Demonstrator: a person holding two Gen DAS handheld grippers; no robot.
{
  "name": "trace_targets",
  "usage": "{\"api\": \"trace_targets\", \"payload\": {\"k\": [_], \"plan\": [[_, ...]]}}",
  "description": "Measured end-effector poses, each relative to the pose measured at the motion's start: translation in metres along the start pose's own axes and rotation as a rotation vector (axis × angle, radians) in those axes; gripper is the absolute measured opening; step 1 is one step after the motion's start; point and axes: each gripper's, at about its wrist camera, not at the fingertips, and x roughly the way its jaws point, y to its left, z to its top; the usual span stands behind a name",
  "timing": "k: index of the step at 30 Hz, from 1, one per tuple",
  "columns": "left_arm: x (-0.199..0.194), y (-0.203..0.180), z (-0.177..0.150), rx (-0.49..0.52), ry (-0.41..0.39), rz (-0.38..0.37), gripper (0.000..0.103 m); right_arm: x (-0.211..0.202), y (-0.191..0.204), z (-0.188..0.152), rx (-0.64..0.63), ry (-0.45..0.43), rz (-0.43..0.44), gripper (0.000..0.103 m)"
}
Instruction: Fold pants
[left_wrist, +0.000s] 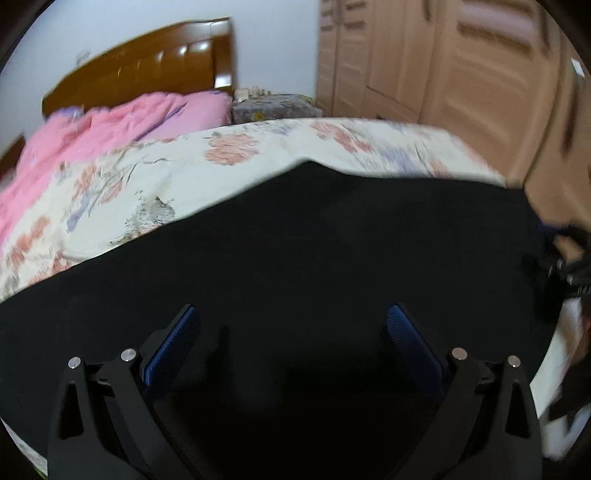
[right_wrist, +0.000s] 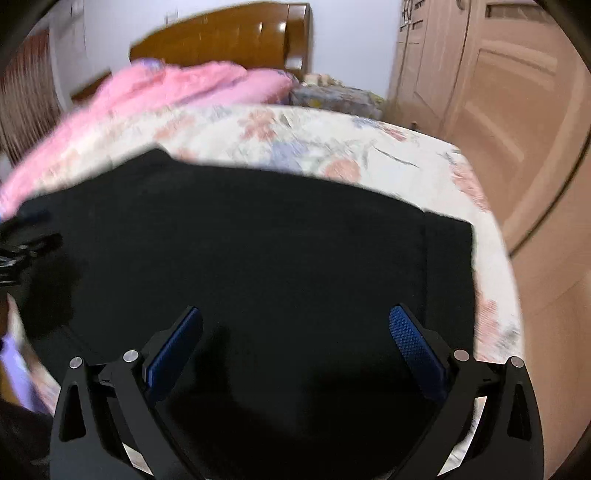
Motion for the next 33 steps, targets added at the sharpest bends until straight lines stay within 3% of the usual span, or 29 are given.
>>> {"api": "trace_targets", "payload": {"k": [1,4,6,10,15,18,23,26,28,33], "plan": [[0.004,-0.004,-0.006,0.013,0.014,0.023,0.101,-0.005,-0.001,-0.006,0.007,-0.003,-0.018,0.098],[0.02,-0.002,-0.019,0.016,0.095,0.046,0.102,-0.024,-0.025,-0.024,0.124,-0.043,0.062,0.098],[0.021,0.01,-0.026,-0.033,0.078,0.005,0.102,-0.033,-0.044,-0.036,0.197,-0.061,0.071,0.098],[0.017,0.007,-0.021,-0.029,0.088,0.032,0.101,-0.04,-0.05,-0.038,0.25,-0.061,0.034,0.098],[0.02,0.001,-0.025,-0.012,0.092,0.037,0.102,-0.026,0.009,-0.015,0.101,-0.068,0.123,0.098],[0.022,0.011,-0.027,-0.043,0.077,0.009,0.102,0.009,0.038,-0.015,-0.019,0.038,0.053,0.099],[0.015,0.019,-0.029,-0.052,0.072,0.004,0.102,0.009,0.022,-0.021,-0.009,0.032,0.115,0.098],[-0.004,0.057,-0.022,-0.13,0.003,0.033,0.102,0.006,0.027,-0.014,0.005,0.056,0.069,0.098],[-0.001,0.086,-0.016,-0.175,0.011,0.076,0.102,-0.002,0.034,-0.008,0.015,0.024,0.014,0.098],[0.013,0.177,-0.013,-0.332,0.071,0.21,0.101,0.007,0.07,0.029,0.012,0.008,0.102,0.098]]}}
